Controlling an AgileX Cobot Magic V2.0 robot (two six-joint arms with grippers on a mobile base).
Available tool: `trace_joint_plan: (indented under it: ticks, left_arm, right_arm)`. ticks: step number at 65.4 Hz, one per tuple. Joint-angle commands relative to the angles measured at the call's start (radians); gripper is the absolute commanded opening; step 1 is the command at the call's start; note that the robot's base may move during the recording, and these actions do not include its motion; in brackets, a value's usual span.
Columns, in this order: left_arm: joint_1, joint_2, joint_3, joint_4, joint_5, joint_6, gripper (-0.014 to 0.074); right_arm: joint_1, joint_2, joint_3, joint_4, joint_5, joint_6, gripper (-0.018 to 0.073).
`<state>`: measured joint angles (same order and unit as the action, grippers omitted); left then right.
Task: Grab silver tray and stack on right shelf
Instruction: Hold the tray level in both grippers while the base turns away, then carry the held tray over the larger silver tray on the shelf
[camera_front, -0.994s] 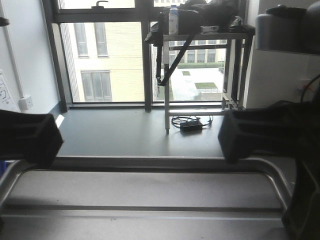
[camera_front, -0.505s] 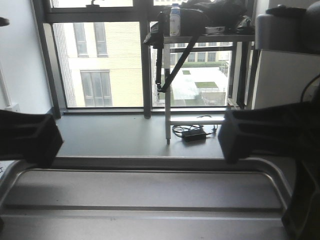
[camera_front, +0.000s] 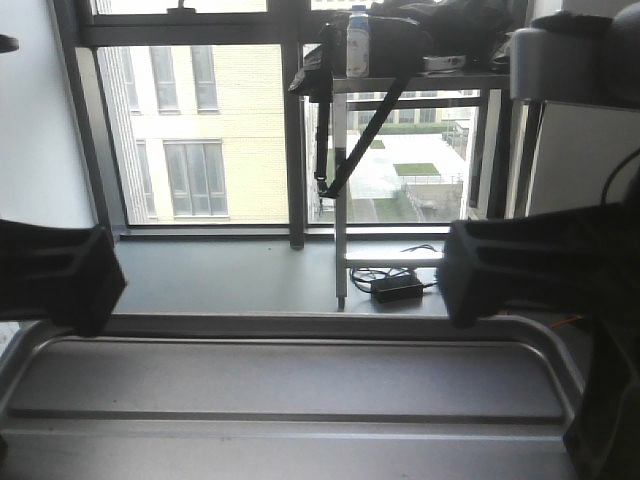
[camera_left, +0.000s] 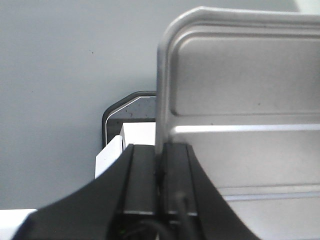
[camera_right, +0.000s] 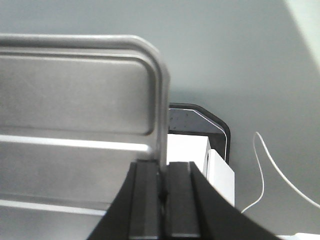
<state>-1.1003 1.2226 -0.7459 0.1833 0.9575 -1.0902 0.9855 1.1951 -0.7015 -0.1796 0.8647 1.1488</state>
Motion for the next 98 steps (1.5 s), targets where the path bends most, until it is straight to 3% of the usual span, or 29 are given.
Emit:
trace_joint_plan:
  ticks: [1,98]
  left_arm:
    - [-0.004,-0.025,-0.015,0.046,0.097,0.01,-0.01]
    - [-0.004,-0.025,-0.015,0.046,0.097,0.01,-0.01]
  right_arm:
    - [-0.006,-0.025,-0.02,-0.056,0.07,-0.009,0.0049]
    - [-0.006,-0.025,-0.02,-0.056,0.07,-0.009,0.0049]
